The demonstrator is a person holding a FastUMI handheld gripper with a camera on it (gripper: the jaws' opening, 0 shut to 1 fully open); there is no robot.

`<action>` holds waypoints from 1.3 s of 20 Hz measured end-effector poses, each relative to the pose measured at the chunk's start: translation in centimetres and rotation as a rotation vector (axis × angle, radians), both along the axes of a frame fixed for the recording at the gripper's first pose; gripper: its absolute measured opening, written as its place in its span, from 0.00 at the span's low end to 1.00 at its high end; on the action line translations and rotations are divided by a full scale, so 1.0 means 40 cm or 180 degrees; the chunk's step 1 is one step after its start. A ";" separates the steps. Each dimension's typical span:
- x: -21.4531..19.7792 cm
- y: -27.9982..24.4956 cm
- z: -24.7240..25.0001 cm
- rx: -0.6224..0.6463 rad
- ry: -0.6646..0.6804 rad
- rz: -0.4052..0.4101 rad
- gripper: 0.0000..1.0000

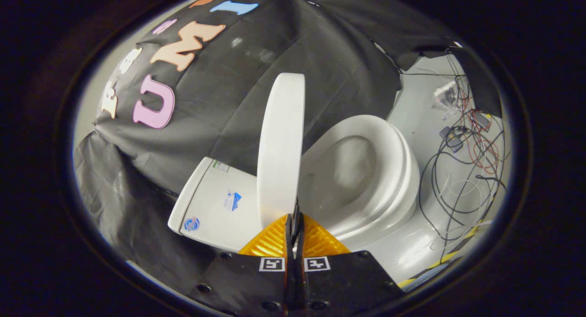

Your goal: Open the toilet lid.

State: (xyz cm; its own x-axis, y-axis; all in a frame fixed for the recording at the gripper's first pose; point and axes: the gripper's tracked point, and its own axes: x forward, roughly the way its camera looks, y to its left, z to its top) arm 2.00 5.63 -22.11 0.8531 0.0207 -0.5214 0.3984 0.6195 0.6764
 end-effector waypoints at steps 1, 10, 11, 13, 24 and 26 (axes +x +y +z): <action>0.002 -0.001 0.000 -0.0028 0.0030 -0.0010 0.01; 0.022 0.041 0.054 -0.0254 0.0059 0.0034 0.01; 0.024 0.046 0.059 -0.0325 0.0074 0.0045 0.01; 0.028 0.051 0.070 -0.0445 0.0092 0.0054 0.01; 0.055 0.096 0.122 -0.0473 0.0068 0.0082 0.01; 0.056 0.104 0.131 -0.0495 0.0071 0.0086 0.01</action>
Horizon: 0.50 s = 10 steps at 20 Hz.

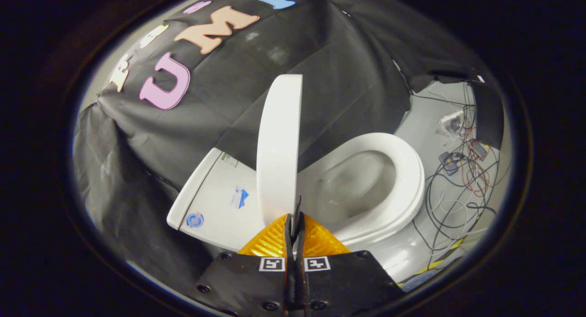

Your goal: Open the toilet lid.

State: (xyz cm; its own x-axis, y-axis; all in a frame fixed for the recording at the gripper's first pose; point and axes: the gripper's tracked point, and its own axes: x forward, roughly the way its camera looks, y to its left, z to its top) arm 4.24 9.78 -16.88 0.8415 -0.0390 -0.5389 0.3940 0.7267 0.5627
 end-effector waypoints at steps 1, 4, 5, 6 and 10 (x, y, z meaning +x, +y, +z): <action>0.001 0.001 0.002 0.0001 0.0006 -0.0011 0.01; 0.005 0.006 0.008 -0.0013 0.0000 -0.0067 0.01; 0.007 0.011 0.009 -0.0019 -0.0003 -0.0073 0.01; 0.009 0.016 0.014 -0.0028 -0.0005 -0.0067 0.01; 0.023 0.037 0.036 -0.0017 -0.0031 -0.0048 0.01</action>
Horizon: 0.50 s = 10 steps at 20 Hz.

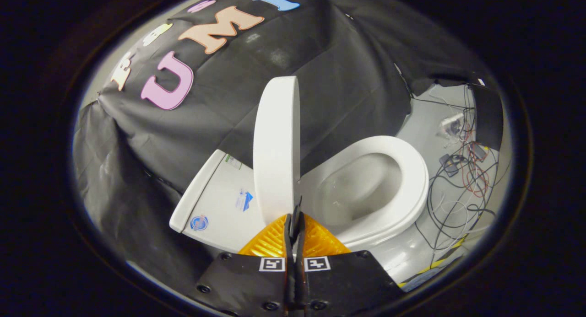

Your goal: Open the toilet lid.

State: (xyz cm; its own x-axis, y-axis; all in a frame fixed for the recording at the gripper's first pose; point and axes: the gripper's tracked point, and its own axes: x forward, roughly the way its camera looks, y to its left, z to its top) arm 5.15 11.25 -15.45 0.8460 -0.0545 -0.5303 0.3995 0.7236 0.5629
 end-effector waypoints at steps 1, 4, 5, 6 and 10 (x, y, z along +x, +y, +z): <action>0.004 0.007 0.004 -0.0005 0.0003 0.0015 0.01; 0.014 0.025 0.019 -0.0028 -0.0010 0.0060 0.01; 0.019 0.030 0.024 -0.0029 -0.0023 0.0073 0.01; 0.022 0.036 0.028 -0.0040 -0.0039 0.0091 0.01; 0.032 0.055 0.039 -0.0015 -0.0064 0.0116 0.01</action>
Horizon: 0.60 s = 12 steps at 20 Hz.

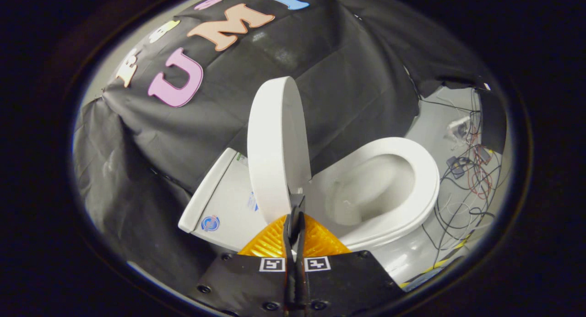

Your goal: Open the toilet lid.

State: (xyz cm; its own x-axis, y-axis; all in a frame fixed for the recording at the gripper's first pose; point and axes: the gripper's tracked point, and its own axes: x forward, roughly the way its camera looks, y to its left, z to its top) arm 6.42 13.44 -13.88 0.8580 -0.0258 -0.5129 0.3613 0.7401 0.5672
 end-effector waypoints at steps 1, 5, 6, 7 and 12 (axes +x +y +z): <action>0.003 0.005 0.004 -0.0003 -0.0005 0.0012 0.01; 0.012 0.023 0.015 -0.0003 -0.0025 0.0040 0.01; 0.014 0.027 0.016 0.0002 -0.0026 0.0043 0.01; 0.015 0.028 0.019 0.0012 -0.0032 0.0037 0.01; 0.022 0.047 0.027 -0.0133 -0.0026 0.0103 0.01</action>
State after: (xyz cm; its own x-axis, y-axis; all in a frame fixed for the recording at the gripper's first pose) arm 7.31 15.32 -12.80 0.8629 -0.0193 -0.5051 0.3324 0.7745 0.5383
